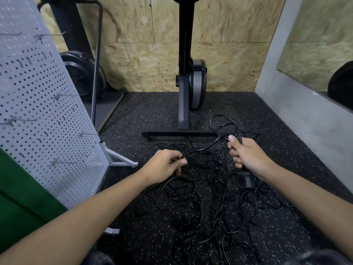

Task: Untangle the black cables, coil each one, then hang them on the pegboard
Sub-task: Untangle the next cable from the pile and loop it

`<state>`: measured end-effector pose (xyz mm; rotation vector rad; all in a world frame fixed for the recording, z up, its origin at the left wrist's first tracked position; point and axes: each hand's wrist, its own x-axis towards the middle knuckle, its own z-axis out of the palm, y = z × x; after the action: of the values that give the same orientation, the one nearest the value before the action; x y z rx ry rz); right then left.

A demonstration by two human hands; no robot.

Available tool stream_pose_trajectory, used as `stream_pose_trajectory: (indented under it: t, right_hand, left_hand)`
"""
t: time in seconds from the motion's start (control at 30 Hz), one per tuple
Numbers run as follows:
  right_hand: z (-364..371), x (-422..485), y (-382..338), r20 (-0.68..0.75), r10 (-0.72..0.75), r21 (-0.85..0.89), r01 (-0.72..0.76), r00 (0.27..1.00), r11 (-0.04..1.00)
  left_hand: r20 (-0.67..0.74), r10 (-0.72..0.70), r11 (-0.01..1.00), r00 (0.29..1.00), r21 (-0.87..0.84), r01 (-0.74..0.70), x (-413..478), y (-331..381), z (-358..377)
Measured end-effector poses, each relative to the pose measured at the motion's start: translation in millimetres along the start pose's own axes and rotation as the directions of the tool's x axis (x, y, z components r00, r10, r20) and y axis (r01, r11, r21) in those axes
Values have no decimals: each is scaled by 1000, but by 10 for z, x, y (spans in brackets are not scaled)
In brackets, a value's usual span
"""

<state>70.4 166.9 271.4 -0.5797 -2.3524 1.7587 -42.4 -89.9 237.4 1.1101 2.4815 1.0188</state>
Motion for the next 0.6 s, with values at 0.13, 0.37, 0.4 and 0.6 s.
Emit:
stream_pose_trajectory:
  t: [0.13, 0.37, 0.4, 0.6]
  right_hand:
    - [59, -35, 1, 24, -29, -4, 29, 999, 1000]
    - [266, -55, 18, 176, 16, -90, -1, 984, 996]
    - [268, -51, 25, 182, 34, -97, -16, 983, 995]
    - [190, -130, -50, 285, 38, -133, 0, 958, 991]
  left_hand:
    - [-170, -25, 988, 985, -153, -2, 2, 95, 14]
    - [-252, -187, 864, 950, -502, 37, 112, 138, 125]
    - [-277, -209, 862, 938, -505, 43, 127, 118, 116]
    - [-427, -160, 969, 890, -240, 59, 105, -72, -43]
